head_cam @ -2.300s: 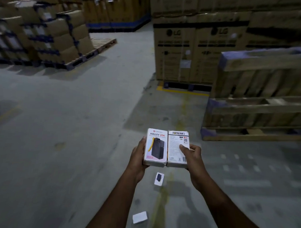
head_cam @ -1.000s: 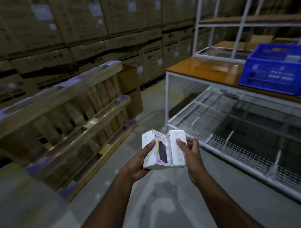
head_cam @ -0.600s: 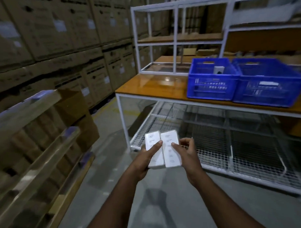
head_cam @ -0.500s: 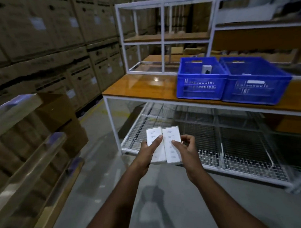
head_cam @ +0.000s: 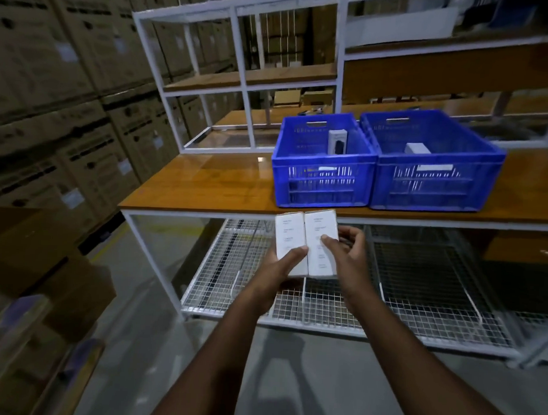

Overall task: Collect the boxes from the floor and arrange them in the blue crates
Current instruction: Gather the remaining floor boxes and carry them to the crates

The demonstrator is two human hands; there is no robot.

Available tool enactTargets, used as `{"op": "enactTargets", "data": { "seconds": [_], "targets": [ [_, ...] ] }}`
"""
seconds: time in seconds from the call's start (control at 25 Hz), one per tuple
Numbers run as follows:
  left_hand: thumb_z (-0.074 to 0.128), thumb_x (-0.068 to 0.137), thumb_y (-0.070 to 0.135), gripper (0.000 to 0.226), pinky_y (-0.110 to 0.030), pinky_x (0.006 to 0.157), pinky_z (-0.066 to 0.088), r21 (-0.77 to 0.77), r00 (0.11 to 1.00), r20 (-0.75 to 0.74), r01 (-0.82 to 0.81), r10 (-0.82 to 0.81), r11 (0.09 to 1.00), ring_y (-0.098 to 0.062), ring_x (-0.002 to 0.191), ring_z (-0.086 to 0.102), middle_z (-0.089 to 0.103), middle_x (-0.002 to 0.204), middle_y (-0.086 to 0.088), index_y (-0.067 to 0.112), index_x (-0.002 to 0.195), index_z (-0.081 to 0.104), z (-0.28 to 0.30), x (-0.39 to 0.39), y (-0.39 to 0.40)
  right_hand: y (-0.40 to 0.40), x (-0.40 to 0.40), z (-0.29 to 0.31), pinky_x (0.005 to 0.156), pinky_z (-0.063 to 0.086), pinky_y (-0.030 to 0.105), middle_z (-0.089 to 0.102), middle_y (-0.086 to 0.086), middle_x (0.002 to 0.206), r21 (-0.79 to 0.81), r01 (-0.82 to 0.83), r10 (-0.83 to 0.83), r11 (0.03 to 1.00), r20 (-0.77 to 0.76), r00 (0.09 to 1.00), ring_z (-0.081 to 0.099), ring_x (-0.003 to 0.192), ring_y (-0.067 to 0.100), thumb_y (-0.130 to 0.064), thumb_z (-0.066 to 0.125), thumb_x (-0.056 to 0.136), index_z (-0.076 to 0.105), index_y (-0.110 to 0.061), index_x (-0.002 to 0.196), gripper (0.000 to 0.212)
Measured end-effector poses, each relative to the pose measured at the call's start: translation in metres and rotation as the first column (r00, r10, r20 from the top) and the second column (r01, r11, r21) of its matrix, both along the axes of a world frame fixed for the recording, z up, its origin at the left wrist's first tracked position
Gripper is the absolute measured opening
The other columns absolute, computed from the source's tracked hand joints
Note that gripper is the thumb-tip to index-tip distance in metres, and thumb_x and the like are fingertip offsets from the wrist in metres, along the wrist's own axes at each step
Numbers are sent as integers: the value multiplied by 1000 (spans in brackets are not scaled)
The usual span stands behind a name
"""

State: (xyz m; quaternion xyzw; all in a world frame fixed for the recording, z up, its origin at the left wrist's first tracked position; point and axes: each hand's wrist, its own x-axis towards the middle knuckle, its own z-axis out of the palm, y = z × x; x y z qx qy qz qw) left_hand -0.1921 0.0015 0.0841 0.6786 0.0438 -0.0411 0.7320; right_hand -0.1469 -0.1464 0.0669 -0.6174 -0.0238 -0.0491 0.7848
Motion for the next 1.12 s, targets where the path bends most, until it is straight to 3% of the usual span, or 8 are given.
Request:
{"op": "enactTargets", "data": {
  "seconds": [0.12,0.4,0.6,0.72,0.84,0.96,1.04,1.12],
  "targets": [
    [64,96,20,39,-29,75,60,11,999,17,-35,35,999,-16,105,72,73,122,0,26,133,53,18,58,-18,-17,61,13,89,57,45,56,11,129,-4,-11,11,1000,-2,1000,63,110,22,-26,73,85,48,-28,111,37],
    [77,86,32,58,-37,89,60,60,969,45,-246,244,967,-13,105,71,66,126,-3,14,130,45,39,172,-40,-33,168,44,75,51,14,49,7,133,-52,-25,30,998,86,996,57,108,5,-19,70,89,46,-19,123,41],
    [80,75,55,67,-42,94,58,182,950,209,-272,233,945,-14,107,71,73,118,0,14,126,62,61,257,-29,-33,249,71,96,52,36,48,4,137,-86,-65,76,994,138,987,54,120,14,-20,68,91,43,-24,126,43],
    [72,91,37,40,-32,86,60,194,912,354,-286,205,938,-13,102,73,76,113,-2,12,122,68,79,311,-9,-17,305,88,98,50,34,46,2,139,-143,-72,98,987,188,977,50,125,15,-24,65,91,40,-27,128,44],
    [73,86,51,50,-37,86,61,254,896,383,-336,224,907,-9,98,73,75,111,2,18,122,65,89,362,19,8,356,100,92,53,33,44,2,140,-217,-80,118,973,169,979,51,124,16,-31,62,93,36,-30,131,46],
    [68,67,77,82,-45,88,58,463,915,301,-387,269,798,-14,101,69,70,117,3,22,127,54,89,410,47,31,405,99,83,54,35,43,5,143,-326,-100,115,940,28,993,55,118,22,-44,59,91,28,-28,141,61],
    [64,71,77,76,-43,81,57,659,937,274,-346,215,668,-20,98,67,70,112,0,20,120,58,86,433,62,40,429,92,93,52,47,42,6,147,-427,-152,119,892,-104,987,55,120,26,-63,55,78,25,-33,142,77],
    [63,82,68,56,-34,62,48,807,956,250,-294,155,513,-23,87,67,71,93,-2,16,103,66,82,453,74,49,445,82,101,47,49,39,7,149,-500,-230,150,835,-195,969,50,125,29,-62,52,85,24,-30,144,73]
  ]
}}
